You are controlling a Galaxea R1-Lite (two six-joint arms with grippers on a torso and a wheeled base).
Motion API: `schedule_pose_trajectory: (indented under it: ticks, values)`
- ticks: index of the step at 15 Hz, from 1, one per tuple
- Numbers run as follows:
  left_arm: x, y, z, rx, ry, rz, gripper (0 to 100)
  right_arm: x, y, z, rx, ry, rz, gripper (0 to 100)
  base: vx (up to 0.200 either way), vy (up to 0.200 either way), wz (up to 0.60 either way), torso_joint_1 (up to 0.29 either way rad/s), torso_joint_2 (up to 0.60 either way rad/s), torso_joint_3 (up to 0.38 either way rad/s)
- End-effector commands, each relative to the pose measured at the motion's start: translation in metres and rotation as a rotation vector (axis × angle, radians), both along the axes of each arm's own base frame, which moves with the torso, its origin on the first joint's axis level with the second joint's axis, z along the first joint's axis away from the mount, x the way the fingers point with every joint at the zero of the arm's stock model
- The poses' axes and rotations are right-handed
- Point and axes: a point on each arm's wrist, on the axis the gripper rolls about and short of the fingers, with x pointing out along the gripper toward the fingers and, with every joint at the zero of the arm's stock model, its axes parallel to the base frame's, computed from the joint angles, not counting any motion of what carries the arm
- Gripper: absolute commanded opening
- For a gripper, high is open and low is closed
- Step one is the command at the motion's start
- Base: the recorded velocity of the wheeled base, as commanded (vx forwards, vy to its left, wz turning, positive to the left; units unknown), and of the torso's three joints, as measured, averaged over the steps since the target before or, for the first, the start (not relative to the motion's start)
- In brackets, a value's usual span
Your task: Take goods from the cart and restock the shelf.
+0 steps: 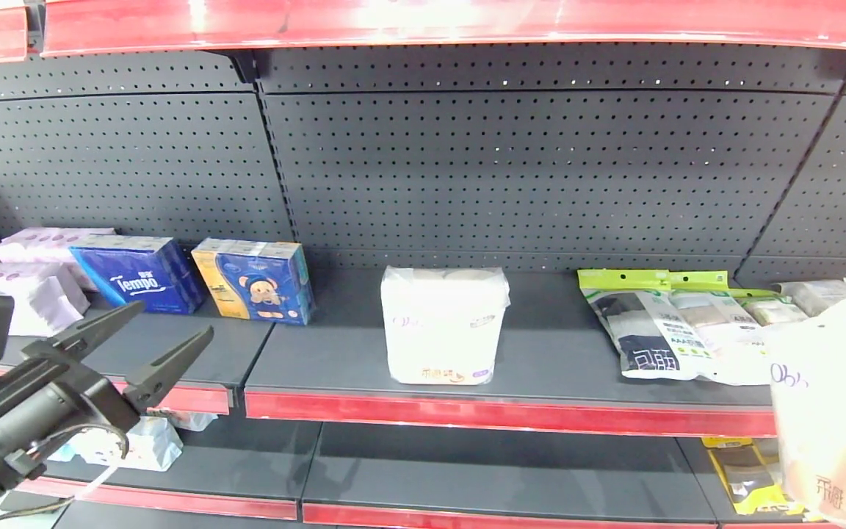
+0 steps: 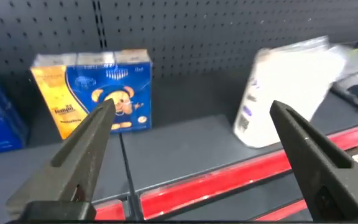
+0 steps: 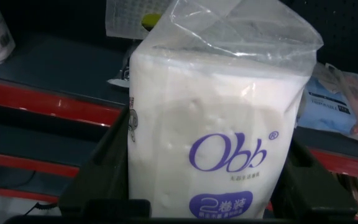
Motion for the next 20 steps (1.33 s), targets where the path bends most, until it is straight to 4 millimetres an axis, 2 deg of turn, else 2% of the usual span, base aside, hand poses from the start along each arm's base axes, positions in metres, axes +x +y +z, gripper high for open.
schedule_pose_trajectory:
  ticks: [1, 3, 4, 5, 6, 7, 10, 13, 16, 17, 18, 20]
  values:
    - [-0.034, 0.001, 0.025, 0.001, -0.099, 0.005, 100, -0.001, -0.001, 0.001, -0.002, -0.006, -0.016, 0, 0.0, 0.0, 0.0, 0.0, 0.0, 0.0]
    - [-0.045, 0.005, 0.041, 0.001, -0.07, 0.044, 100, -0.003, -0.001, 0.003, -0.007, -0.022, -0.019, 0, 0.0, 0.0, 0.0, 0.0, 0.0, 0.0]
    - [-0.06, 0.005, 0.053, 0.002, -0.028, 0.056, 100, -0.004, 0.0, 0.004, -0.008, -0.028, -0.013, 0, 0.0, 0.0, 0.0, 0.0, 0.0, 0.0]
    - [-0.07, 0.005, 0.056, 0.005, -0.012, 0.059, 100, -0.004, 0.0, 0.003, -0.004, -0.027, -0.01, 0, 0.0, 0.0, 0.0, 0.0, 0.0, 0.0]
    - [-0.099, 0.003, 0.055, 0.045, 0.019, 0.083, 100, -0.004, 0.001, 0.002, 0.015, -0.028, -0.004, 0, 0.0, 0.0, 0.0, 0.0, 0.0, 0.0]
    - [-0.117, 0.003, 0.052, 0.056, 0.039, 0.112, 100, -0.004, 0.001, 0.004, 0.023, -0.033, 0.005, 0, 0.0, 0.0, 0.0, 0.0, 0.0, 0.0]
    - [-0.143, 0.004, 0.05, 0.056, -0.007, 0.211, 100, -0.002, 0.001, 0.012, 0.024, -0.053, 0.04, 0, 0.0, 0.0, 0.0, 0.0, 0.0, 0.0]
    - [-0.166, 0.006, 0.038, 0.071, -0.01, 0.354, 100, -0.004, 0.002, 0.012, 0.036, -0.064, 0.039, 0, 0.0, 0.0, 0.0, 0.0, 0.0, 0.0]
    - [-0.193, 0.004, 0.005, 0.087, 0.085, 0.347, 100, -0.004, 0.002, 0.015, 0.062, -0.08, 0.035, 0, 0.0, 0.0, 0.0, 0.0, 0.0, 0.0]
    - [-0.195, 0.004, 0.001, 0.097, 0.08, 0.349, 100, -0.005, 0.002, 0.016, 0.065, -0.084, 0.034, 0, 0.0, 0.0, 0.0, 0.0, 0.0, 0.0]
    - [-0.196, 0.004, -0.014, 0.123, 0.078, 0.358, 100, -0.006, 0.003, 0.015, 0.068, -0.089, 0.034, 0, 0.0, 0.0, 0.0, 0.0, 0.0, 0.0]
    - [-0.194, 0.005, -0.028, 0.151, 0.08, 0.387, 100, -0.006, 0.003, 0.015, 0.076, -0.089, 0.033, 0, 0.0, 0.0, 0.0, 0.0, 0.0, 0.0]
